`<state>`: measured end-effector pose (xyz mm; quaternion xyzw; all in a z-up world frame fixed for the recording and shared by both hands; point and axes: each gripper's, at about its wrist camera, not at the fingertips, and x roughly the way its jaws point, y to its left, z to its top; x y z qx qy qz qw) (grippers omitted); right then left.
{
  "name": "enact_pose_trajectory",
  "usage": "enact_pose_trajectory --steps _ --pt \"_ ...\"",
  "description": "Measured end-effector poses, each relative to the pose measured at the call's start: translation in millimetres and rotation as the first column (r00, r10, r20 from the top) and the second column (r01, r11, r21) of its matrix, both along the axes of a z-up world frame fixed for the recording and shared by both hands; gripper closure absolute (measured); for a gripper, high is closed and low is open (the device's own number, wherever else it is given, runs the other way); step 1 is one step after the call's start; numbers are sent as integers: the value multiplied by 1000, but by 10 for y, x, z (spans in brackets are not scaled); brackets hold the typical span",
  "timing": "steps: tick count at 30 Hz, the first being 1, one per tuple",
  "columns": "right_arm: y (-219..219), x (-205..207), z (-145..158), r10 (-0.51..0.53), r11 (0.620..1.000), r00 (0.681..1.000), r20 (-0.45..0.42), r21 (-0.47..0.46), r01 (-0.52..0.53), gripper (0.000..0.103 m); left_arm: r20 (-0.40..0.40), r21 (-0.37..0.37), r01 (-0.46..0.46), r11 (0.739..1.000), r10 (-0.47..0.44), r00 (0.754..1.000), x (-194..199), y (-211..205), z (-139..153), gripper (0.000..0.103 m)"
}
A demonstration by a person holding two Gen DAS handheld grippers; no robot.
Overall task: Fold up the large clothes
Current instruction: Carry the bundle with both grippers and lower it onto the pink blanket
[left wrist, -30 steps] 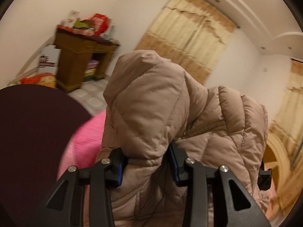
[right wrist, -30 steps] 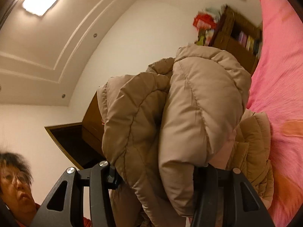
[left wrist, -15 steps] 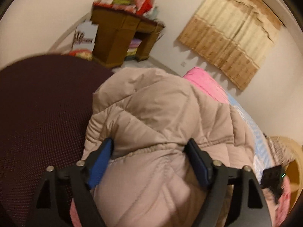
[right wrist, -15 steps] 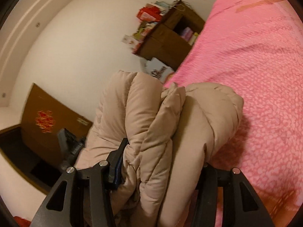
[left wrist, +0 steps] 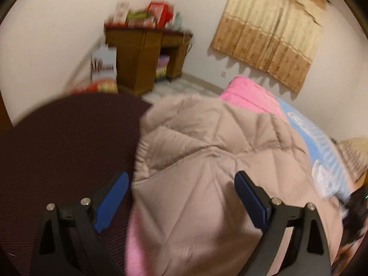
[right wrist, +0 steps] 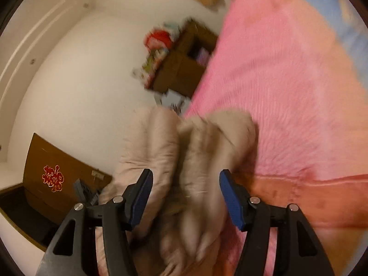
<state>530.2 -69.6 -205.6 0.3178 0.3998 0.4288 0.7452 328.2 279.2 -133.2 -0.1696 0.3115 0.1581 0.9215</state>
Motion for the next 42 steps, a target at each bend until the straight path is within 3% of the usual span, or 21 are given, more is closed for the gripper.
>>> enact_pose_trajectory --steps 2,5,10,12,16,20,26,29,35,38,40,42 --pt "-55 -227 369 4 999 995 101 -34 0 42 15 58 12 998 -13 1000 -146 -103 112 7" --pt "188 -612 843 64 987 966 249 -159 -24 42 19 141 41 989 -44 999 -283 -308 244 7" --pt "648 -1373 1095 176 943 903 393 -331 -40 42 5 224 49 973 -52 999 -442 -661 320 0" --pt "883 -1498 981 187 904 895 406 -427 5 42 -16 252 44 967 -41 999 -487 -775 267 0" --pt "1151 -1559 655 196 852 898 394 -522 44 42 -74 265 44 963 -25 997 -422 -882 73 0" --pt "1313 -1467 325 207 833 929 307 -554 -2 41 -120 256 26 966 5 993 -348 -859 -178 0" --pt "1546 -1423 -48 225 794 937 267 -608 -17 40 -156 212 5 977 29 987 -241 -730 -418 0" --pt "1682 -1399 -130 238 767 938 253 -642 -22 40 -167 216 -6 976 43 985 -221 -677 -468 0" --pt "1683 -1250 -186 270 768 945 186 -634 -94 39 -172 186 9 982 24 985 -172 -601 -478 0" --pt "1649 -1224 -21 349 726 915 204 -676 -127 40 -157 189 31 981 -1 988 -182 -571 -396 0" --pt "1487 -1222 208 351 756 909 225 -641 -133 40 -134 192 37 981 -11 991 -223 -535 -322 0" --pt "1239 -1210 548 310 831 904 294 -545 -108 40 -113 191 33 981 -12 994 -222 -528 -246 0"
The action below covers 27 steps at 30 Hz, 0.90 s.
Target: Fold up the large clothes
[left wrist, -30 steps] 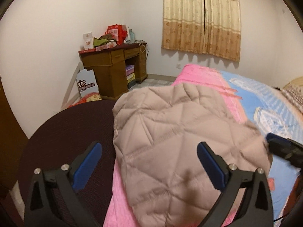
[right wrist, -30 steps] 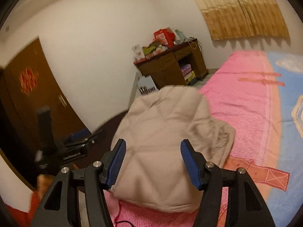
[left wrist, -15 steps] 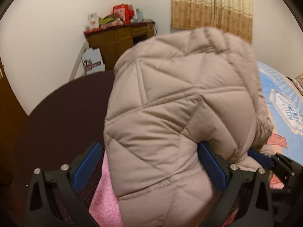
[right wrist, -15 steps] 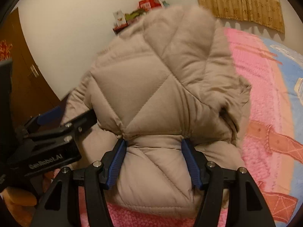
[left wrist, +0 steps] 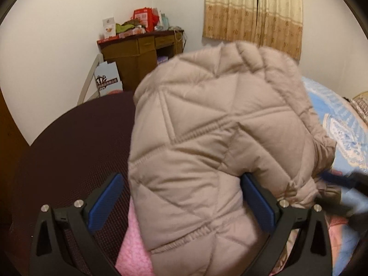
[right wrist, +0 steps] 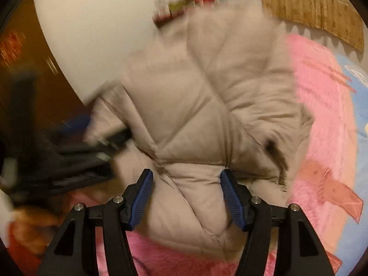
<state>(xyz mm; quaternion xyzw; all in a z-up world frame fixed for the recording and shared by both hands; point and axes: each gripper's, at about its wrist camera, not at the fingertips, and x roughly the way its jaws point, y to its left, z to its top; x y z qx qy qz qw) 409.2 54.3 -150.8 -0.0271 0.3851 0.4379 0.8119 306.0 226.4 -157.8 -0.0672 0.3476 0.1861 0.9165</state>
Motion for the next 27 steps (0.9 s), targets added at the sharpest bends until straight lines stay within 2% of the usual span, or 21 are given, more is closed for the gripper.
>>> enact_pose_trajectory --steps 2,4,7,9,12,15,18,24,27 --pt "-169 57 315 -41 997 997 68 71 36 40 23 5 -10 1000 10 1000 15 18 81 0" --pt "-215 178 503 -63 992 994 87 117 52 40 41 24 -20 1000 19 999 40 10 158 0" --pt "-79 299 556 -86 991 990 114 109 73 40 53 66 -35 997 31 998 55 1 250 0" --pt "7 377 491 -108 989 990 92 113 97 40 56 84 -47 995 43 998 23 22 301 0" --pt "6 299 470 -122 977 991 52 180 111 40 81 91 -63 994 56 995 -128 60 407 0" --pt "42 53 527 -151 972 986 69 194 135 40 102 137 -96 986 83 991 -296 52 515 0" --pt "-36 -206 529 -191 966 980 63 189 176 39 119 147 -110 983 93 989 -519 17 590 0" --pt "-466 -844 497 -273 933 962 -29 234 272 36 136 139 -107 985 88 987 -1034 -194 695 0" --pt "-664 -1178 625 -307 919 952 8 261 294 36 144 182 -127 975 101 984 -1334 -366 761 0"
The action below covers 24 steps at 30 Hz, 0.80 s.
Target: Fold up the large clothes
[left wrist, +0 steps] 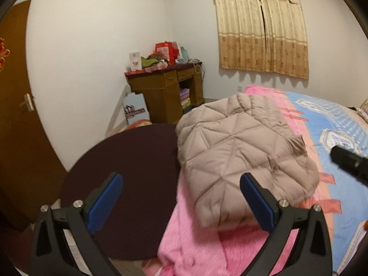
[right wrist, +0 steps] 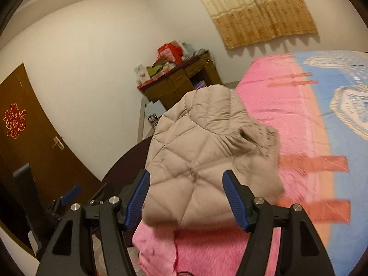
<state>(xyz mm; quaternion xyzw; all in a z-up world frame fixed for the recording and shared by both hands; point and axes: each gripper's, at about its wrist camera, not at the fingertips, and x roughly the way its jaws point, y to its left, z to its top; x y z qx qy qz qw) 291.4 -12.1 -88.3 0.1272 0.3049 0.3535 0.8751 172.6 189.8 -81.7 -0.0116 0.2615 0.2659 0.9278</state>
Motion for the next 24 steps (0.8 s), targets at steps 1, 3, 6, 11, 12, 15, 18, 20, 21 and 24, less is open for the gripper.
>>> enact_pose_trajectory --steps 1,3,6,11,12,15,18,20,21,24 --pt "-54 -146 57 -13 1000 1000 26 0 13 36 -2 7 -11 1000 12 1000 -83 -45 31 0" --pt "-114 -377 157 -33 999 997 72 -13 34 36 0 2 -13 1000 13 1000 -253 -113 100 0" --pt "-150 -701 310 -58 997 989 133 -42 64 35 -7 -32 -20 999 20 1000 -488 -164 165 0" --pt "-192 -1212 438 -96 993 971 219 -44 108 34 39 -53 -20 998 22 999 -796 -200 210 0" --pt "-191 -1293 452 -102 992 966 236 -44 115 34 52 -48 -19 999 22 998 -845 -215 215 0" --pt "-181 -1464 482 -117 990 957 264 -44 133 34 67 -19 -13 1000 15 998 -964 -258 233 0" --pt "-175 -1551 516 -131 989 953 272 -29 144 33 82 24 -21 999 19 996 -1053 -302 279 0" --pt "-179 -1602 533 -135 989 951 279 -16 146 33 100 41 -23 999 18 995 -1103 -318 303 0" --pt "-185 -1625 542 -140 989 948 285 -10 149 33 105 41 -23 999 19 994 -1120 -318 313 0" --pt "-187 -1660 564 -147 988 944 296 -3 155 33 108 27 -23 999 20 994 -1129 -293 324 0"
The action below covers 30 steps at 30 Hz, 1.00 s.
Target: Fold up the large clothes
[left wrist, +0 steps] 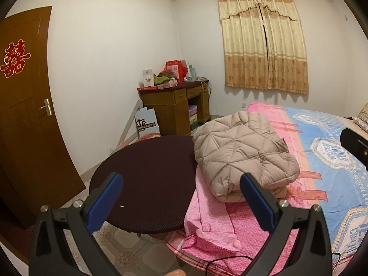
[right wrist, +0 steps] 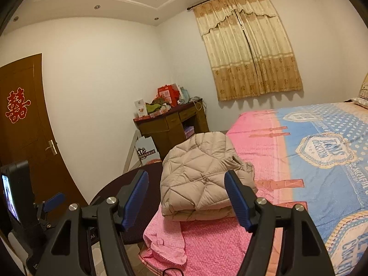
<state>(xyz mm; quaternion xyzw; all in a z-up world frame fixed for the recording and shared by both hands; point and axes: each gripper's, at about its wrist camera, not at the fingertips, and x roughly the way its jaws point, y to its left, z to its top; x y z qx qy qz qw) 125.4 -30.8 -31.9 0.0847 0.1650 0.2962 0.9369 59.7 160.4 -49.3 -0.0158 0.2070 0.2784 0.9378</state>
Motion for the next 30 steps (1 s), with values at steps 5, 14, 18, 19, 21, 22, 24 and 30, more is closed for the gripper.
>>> enact_pose_trajectory --steps 5,14,18,19,21,22,24,30 --pt "-15 27 -35 5 1000 1000 -16 20 -5 33 -7 5 -6 1000 6 1000 6 -8 -24 0" --pt "-54 76 -68 5 999 999 -36 33 -4 33 -18 17 10 1000 -9 1000 0 -118 -19 0" --pt "-33 61 -77 0 1000 1000 -30 28 1 33 -20 24 -12 1000 13 1000 14 -130 -21 0" --pt "-25 54 -81 -2 1000 1000 -29 27 2 33 -20 24 -15 1000 15 1000 21 -123 -24 0" --pt "-9 54 -93 1 1000 999 -32 24 0 33 -22 13 -2 1000 2 1000 32 -103 -37 0" --pt "1 52 -101 0 1000 999 -33 23 1 33 -24 10 13 1000 -13 1000 36 -103 -36 0" --pt "13 52 -115 -3 1000 999 -36 20 4 32 -22 6 36 999 -36 999 51 -99 -44 0" --pt "33 61 -130 -2 1000 999 -43 20 3 32 -15 3 49 999 -49 999 61 -96 -51 0"
